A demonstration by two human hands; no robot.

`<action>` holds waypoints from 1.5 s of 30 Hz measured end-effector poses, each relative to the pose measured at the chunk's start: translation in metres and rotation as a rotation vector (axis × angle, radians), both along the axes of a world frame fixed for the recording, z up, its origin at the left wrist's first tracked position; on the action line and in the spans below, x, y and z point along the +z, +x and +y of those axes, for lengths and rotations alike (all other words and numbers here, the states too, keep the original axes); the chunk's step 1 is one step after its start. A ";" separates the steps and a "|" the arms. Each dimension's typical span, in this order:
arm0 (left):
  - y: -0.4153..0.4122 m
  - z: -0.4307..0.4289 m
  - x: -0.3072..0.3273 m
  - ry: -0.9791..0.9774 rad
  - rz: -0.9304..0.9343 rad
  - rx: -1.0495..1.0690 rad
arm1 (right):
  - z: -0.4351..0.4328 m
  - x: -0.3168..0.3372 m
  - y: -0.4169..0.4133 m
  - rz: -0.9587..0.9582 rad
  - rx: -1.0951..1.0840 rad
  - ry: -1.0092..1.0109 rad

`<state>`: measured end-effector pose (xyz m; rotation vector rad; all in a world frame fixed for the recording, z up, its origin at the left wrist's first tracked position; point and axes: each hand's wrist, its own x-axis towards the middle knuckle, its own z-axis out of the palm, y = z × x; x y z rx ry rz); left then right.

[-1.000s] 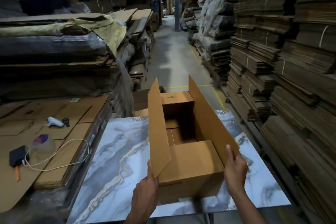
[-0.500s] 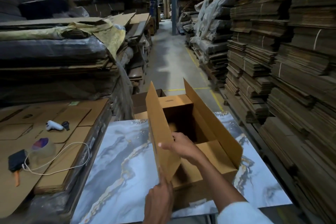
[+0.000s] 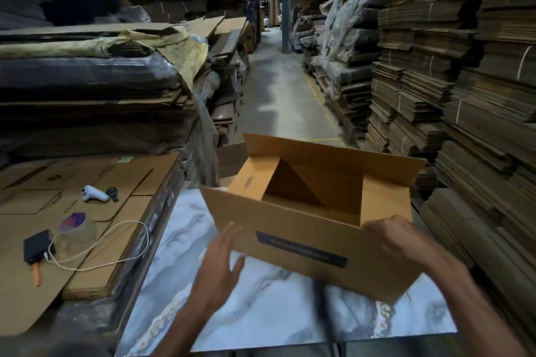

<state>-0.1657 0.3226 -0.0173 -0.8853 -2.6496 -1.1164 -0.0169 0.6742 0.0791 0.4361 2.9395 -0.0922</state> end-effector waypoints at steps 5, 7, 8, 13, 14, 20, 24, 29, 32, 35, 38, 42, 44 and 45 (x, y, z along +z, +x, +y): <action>-0.033 -0.001 0.046 -0.297 0.256 0.093 | 0.030 0.013 0.033 0.012 -0.142 0.159; -0.032 0.004 0.058 -0.506 0.282 0.028 | 0.014 0.015 0.028 0.091 -0.091 0.149; -0.029 0.009 0.067 -0.548 0.231 0.004 | 0.001 0.014 0.023 0.142 -0.047 0.113; -0.039 0.040 0.102 -0.612 -0.184 -0.119 | -0.085 -0.013 -0.015 0.280 0.215 -0.051; -0.044 0.050 0.108 -0.664 -0.257 -0.187 | -0.095 -0.019 -0.019 0.338 0.228 -0.030; -0.055 0.106 0.105 -1.148 -0.496 -0.427 | -0.097 -0.033 -0.016 0.522 0.228 0.038; -0.054 0.106 0.088 -1.240 -0.235 -0.286 | -0.096 -0.030 -0.014 0.558 0.261 0.026; -0.055 0.065 0.110 -0.971 0.063 -0.004 | -0.094 -0.029 -0.017 0.558 0.257 0.027; -0.062 0.019 0.116 -0.766 0.002 0.230 | -0.095 -0.027 -0.022 0.512 0.204 0.004; -0.060 -0.005 0.103 -0.539 -0.153 0.295 | -0.099 -0.016 -0.029 0.362 0.193 0.017; -0.053 -0.001 0.084 -0.322 -0.259 0.267 | -0.102 0.000 -0.037 0.154 0.186 -0.026; -0.049 -0.001 0.074 -0.246 -0.285 0.194 | -0.078 0.029 -0.058 -0.154 0.000 -0.410; -0.048 -0.001 0.071 -0.268 -0.264 0.202 | -0.058 0.041 -0.072 -0.261 -0.136 -0.572; -0.048 -0.001 0.071 -0.271 -0.254 0.209 | -0.046 0.041 -0.077 -0.286 -0.198 -0.570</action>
